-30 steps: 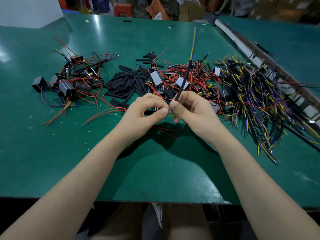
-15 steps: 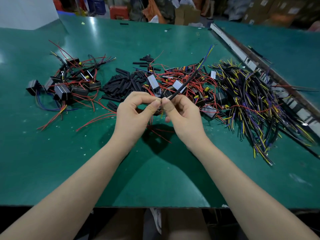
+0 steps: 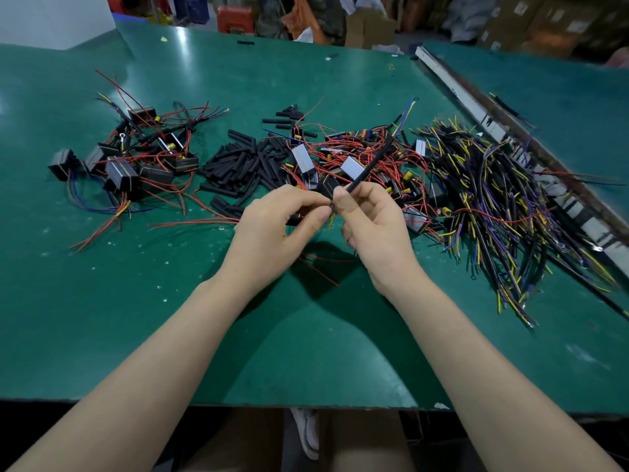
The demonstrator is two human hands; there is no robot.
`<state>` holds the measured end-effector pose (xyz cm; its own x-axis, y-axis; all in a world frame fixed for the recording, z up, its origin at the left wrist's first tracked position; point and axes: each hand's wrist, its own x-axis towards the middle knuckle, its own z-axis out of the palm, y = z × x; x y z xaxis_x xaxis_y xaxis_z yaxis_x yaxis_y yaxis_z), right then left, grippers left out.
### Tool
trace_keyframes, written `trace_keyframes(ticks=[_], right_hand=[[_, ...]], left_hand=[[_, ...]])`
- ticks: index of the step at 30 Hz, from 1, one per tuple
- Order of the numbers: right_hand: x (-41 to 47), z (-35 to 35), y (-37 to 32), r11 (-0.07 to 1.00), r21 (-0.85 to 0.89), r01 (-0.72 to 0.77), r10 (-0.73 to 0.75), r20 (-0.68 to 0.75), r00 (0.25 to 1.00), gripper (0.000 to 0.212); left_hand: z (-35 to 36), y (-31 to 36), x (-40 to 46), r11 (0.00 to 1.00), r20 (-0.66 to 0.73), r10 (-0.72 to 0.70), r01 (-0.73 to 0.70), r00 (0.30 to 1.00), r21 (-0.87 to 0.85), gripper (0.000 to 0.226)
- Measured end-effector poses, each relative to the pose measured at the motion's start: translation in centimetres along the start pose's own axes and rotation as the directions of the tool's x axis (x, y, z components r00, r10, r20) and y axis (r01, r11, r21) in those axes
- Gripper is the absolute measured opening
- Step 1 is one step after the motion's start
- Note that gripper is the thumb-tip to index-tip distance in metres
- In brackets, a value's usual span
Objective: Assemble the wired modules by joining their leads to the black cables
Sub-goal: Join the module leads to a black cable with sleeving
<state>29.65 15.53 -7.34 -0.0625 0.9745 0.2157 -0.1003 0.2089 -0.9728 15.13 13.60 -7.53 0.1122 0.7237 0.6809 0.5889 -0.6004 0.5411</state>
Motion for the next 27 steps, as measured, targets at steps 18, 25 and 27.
trace_keyframes(ticks=[18, 25, 27], right_hand=[[-0.32, 0.34, 0.15, 0.964, -0.152, 0.218, -0.198, 0.135, 0.971, 0.011], [-0.26, -0.44, 0.47, 0.845, -0.35, 0.404, -0.336, 0.241, 0.911, 0.009], [-0.2, -0.54, 0.49, 0.841, -0.387, 0.379, -0.319, 0.212, 0.924, 0.013]], left_hand=[[0.48, 0.34, 0.03, 0.897, -0.182, -0.416, 0.369, 0.891, -0.244, 0.013], [0.44, 0.03, 0.17, 0.906, -0.103, -0.421, 0.412, 0.901, -0.102, 0.013], [0.4, -0.13, 0.3, 0.916, -0.06, -0.399, 0.396, 0.915, -0.06, 0.012]])
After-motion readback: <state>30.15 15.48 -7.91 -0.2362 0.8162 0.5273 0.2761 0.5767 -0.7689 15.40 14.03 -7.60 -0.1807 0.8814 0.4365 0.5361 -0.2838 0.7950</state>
